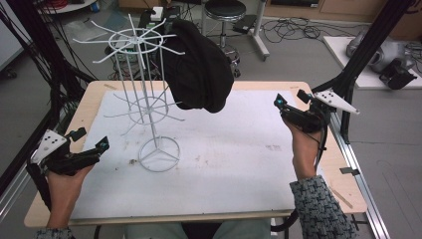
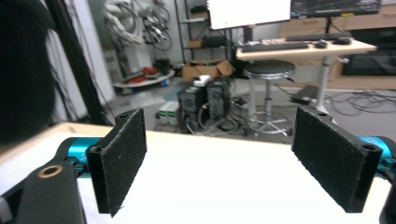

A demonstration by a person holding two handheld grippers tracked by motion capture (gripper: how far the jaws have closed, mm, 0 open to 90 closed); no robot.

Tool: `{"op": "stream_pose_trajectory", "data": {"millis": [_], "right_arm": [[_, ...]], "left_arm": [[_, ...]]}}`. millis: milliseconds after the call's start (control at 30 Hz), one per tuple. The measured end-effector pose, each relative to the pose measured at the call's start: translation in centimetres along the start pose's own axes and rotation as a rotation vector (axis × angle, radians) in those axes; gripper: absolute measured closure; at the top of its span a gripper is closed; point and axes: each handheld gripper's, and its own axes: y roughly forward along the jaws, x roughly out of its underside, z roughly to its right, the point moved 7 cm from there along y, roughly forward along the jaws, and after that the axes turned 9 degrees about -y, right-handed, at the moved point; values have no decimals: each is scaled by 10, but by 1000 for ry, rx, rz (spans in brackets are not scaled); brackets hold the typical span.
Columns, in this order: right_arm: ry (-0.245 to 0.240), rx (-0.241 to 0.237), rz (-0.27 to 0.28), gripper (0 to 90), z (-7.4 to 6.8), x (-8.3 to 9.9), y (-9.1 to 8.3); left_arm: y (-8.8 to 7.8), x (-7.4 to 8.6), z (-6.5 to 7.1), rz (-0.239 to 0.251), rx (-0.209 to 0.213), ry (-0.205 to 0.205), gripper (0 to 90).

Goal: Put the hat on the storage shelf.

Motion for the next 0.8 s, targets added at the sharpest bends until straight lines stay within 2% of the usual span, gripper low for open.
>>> {"op": "stream_pose_trajectory", "data": {"millis": [100,233,300,400,467,800], "right_arm": [[1,26,-14,150,5,15,-7],[9,22,-25,139,6,32,-11],[4,21,-83,117,7,40,-11],[-4,25,-44,117,4,48,-13],[-10,28,-72,117,3,56,-13],[-29,50,-91,117,5,85,-14]], "left_arm": [[-1,1,0,0,-2,0,144],[-2,3,0,-3,-6,0,145],[-3,3,0,-3,-8,1,145],[-4,3,-1,-3,-11,3,145],[-5,3,-1,-5,-13,6,145],[-4,5,-2,-5,-17,4,145]]}}
